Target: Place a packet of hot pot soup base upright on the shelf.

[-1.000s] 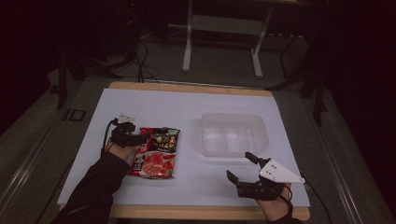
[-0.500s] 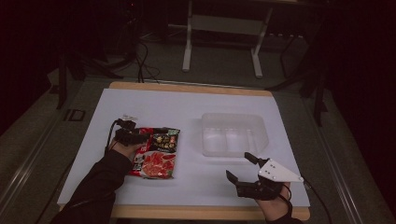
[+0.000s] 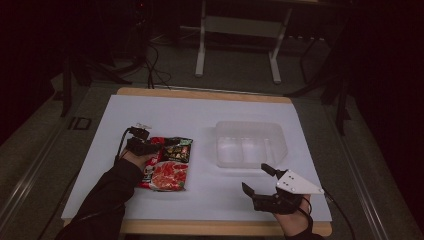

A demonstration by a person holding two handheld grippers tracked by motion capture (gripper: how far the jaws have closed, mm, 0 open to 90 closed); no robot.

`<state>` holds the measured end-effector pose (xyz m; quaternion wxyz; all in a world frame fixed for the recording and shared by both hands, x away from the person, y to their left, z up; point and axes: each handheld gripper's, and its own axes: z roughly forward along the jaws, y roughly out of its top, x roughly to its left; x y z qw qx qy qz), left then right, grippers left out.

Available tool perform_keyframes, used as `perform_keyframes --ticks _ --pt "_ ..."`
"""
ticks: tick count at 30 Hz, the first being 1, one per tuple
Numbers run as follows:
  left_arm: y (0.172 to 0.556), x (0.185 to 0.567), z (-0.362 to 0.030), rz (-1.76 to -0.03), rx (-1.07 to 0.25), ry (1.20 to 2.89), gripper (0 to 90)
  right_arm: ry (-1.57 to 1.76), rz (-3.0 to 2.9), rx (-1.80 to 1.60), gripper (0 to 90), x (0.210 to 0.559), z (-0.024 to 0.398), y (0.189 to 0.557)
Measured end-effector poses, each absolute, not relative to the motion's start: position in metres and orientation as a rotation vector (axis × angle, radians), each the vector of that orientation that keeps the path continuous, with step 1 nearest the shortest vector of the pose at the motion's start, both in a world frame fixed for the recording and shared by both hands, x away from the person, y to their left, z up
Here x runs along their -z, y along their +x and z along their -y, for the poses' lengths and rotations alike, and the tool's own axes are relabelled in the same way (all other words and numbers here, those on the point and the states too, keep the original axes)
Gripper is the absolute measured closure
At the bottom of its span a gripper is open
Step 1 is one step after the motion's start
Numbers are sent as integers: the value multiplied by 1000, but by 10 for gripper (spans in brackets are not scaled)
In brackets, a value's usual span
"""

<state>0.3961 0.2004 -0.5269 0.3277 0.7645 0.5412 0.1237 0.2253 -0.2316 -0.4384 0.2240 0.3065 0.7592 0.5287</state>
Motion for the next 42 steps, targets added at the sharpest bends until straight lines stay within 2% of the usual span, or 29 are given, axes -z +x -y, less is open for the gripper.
perform_keyframes --ticks 3,4,5,13,19,42 --pt "397 526 -201 -1425 -313 2003 709 848 -2098 -1459 143 439 231 226" --pt "397 526 -201 -1425 -313 2003 709 848 -2100 -1458 143 439 230 226" --pt "396 525 -198 -1417 -325 2025 770 850 -2105 -1458 144 439 229 226" --pt "389 518 -197 -1396 -359 1961 847 851 -2098 -1456 148 438 230 226" --pt "380 501 -191 -1313 -428 1936 869 857 -2089 -1459 148 438 233 226" --pt "345 457 -186 -1126 -502 1885 879 875 -2060 -1460 152 434 236 227"
